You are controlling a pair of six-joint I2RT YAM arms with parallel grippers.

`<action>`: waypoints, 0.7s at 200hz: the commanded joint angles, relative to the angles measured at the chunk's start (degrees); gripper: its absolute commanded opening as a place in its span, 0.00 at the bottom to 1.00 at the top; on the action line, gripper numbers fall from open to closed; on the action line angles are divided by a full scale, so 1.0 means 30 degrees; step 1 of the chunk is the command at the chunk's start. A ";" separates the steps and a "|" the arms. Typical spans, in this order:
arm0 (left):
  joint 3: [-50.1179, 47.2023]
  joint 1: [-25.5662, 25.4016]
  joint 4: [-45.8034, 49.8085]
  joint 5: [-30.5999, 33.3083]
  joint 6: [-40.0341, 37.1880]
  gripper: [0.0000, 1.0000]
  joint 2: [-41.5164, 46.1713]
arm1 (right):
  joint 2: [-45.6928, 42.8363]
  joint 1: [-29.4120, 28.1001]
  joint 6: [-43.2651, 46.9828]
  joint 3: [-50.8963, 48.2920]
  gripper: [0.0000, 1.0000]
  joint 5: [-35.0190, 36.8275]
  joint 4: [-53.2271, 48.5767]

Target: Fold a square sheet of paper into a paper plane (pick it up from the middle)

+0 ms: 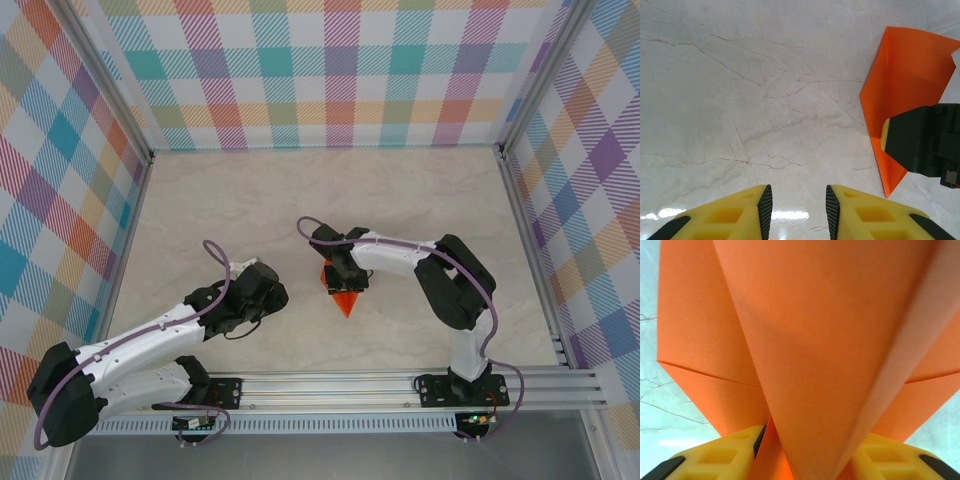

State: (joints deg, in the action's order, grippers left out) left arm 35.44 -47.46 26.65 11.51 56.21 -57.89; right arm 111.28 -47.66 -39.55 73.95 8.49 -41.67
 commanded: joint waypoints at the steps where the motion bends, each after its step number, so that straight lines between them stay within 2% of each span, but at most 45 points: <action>1: 0.0034 0.0303 0.0370 0.0192 0.0161 0.36 0.0129 | 0.0977 0.0174 0.0141 0.0533 0.35 0.0731 -0.0837; 32: 0.0103 0.0398 0.0432 0.0207 0.0070 0.37 0.0112 | 0.0931 0.0814 0.0621 0.1399 0.33 0.0715 -0.0938; 61: 0.0107 0.0465 0.0443 0.0127 0.0015 0.37 0.0081 | 0.1525 0.1503 0.1070 0.2123 0.25 0.0452 -0.0879; 140: 0.0024 0.0566 0.1002 0.0473 -0.0054 0.37 0.0509 | 0.2551 0.1798 0.0366 0.2918 0.26 -0.0761 -0.0446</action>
State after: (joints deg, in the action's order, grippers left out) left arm 35.44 -46.89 27.24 11.64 56.16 -57.78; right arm 116.99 -42.35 -37.21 82.65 8.67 -43.81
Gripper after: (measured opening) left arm 0.365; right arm 0.257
